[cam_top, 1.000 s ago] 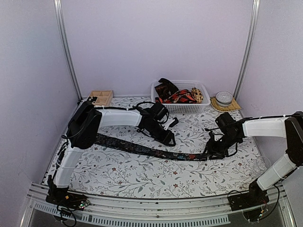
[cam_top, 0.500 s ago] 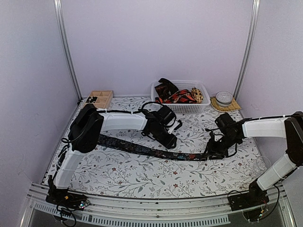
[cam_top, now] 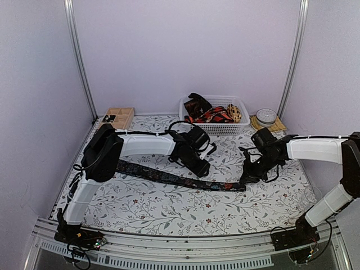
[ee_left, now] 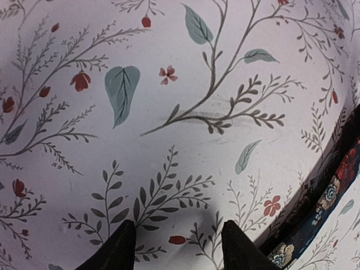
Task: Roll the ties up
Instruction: Adjust the tie at the center of the board.
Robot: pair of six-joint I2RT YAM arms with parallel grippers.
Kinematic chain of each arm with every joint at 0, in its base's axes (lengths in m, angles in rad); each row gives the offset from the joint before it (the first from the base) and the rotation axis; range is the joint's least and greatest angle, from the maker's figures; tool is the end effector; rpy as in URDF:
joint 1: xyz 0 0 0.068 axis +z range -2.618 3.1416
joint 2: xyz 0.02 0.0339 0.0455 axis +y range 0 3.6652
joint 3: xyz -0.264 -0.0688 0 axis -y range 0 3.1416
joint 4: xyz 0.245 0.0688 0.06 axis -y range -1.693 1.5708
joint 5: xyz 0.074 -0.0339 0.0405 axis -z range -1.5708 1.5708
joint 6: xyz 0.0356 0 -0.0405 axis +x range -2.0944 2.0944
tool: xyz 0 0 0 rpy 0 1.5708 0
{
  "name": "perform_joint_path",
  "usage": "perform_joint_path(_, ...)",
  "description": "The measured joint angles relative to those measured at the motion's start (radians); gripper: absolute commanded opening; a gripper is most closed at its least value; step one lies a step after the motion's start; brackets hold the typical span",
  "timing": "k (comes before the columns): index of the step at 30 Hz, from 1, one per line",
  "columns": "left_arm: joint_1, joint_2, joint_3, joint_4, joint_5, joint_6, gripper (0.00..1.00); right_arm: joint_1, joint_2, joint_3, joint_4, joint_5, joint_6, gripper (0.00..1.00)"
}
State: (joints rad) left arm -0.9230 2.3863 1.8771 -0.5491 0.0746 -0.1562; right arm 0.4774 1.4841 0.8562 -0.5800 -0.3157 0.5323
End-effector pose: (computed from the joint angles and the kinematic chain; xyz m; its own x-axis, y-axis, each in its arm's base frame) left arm 0.3051 -0.4075 0.1320 -0.6466 0.5974 -0.4743 0.7255 0.6738 -0.1404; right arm 0.2338 0.1334 0.1803 -0.9868 0.0327 -0.1586 -0.0393 0.9018 0.4303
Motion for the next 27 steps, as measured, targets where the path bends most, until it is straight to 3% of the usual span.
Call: perform_joint_path(27,0.0,0.003,0.005,-0.011,0.001,0.011,0.53,0.012,0.098,-0.056,0.055,0.06,-0.002,0.01)
